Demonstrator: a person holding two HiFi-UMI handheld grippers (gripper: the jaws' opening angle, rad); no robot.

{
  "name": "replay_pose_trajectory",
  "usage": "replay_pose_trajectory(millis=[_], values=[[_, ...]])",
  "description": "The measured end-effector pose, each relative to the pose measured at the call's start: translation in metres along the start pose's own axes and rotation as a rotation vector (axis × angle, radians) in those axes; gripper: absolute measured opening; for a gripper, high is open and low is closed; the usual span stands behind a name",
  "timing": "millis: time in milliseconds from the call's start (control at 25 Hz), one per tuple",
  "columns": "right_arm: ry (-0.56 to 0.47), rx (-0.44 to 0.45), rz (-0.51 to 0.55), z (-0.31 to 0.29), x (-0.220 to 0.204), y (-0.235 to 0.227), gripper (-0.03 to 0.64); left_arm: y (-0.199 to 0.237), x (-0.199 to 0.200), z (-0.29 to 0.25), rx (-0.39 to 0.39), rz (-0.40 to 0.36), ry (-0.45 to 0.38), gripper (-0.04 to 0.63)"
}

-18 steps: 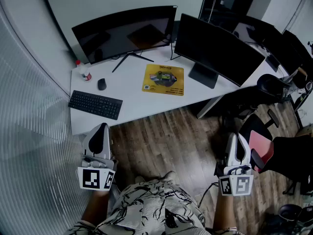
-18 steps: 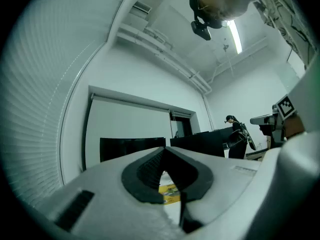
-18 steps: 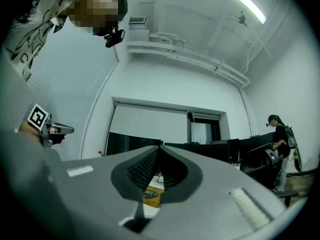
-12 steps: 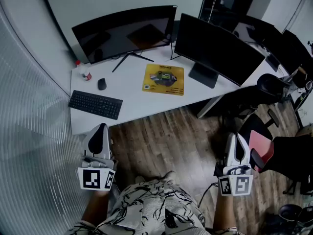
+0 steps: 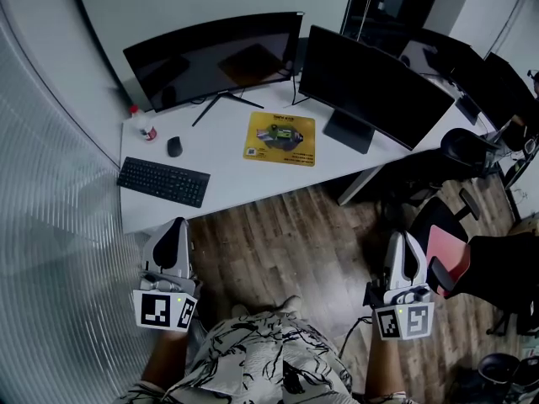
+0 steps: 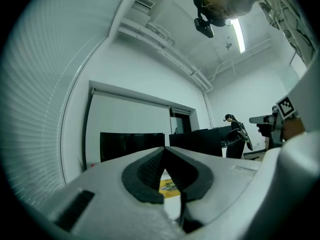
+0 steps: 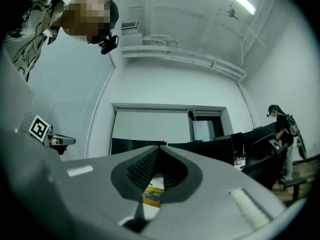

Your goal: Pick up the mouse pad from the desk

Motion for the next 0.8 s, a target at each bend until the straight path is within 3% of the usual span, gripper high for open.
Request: replay_pose_trajectory(millis=[160, 320, 600, 800], values=[[0.026, -0.009, 0.028, -0.0043, -0.0023, 0.0034, 0.014, 0.0018, -0.0019, 0.0001, 0.038, -0.019, 0.006, 0.015], [0.048, 0.039, 0.022, -0.006, -0.004, 0.0035, 0.103, -0.0013, -0.0014, 0.0012, 0.055, -0.031, 0.025, 0.093], [0.04, 0.034, 0.001, -0.0062, -0.0056, 0.0001, 0.276, -0.0023, -0.0034, 0.0013, 0.084, -0.044, 0.056, 0.304], [0.049, 0.021, 0.013, -0.0079, -0.0066, -0.0026, 0.376, -0.0035, -0.0038, -0.0016, 0.092, -0.028, 0.068, 0.403]])
Point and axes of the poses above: the fingertips, and each gripper's own axes: z backward along the fingers, y to its left, x out of its top, the point moved 9 cm from there along z, backward along the fingers, and after that the axes turned 7 degrees about y, right-handed, at the moved point
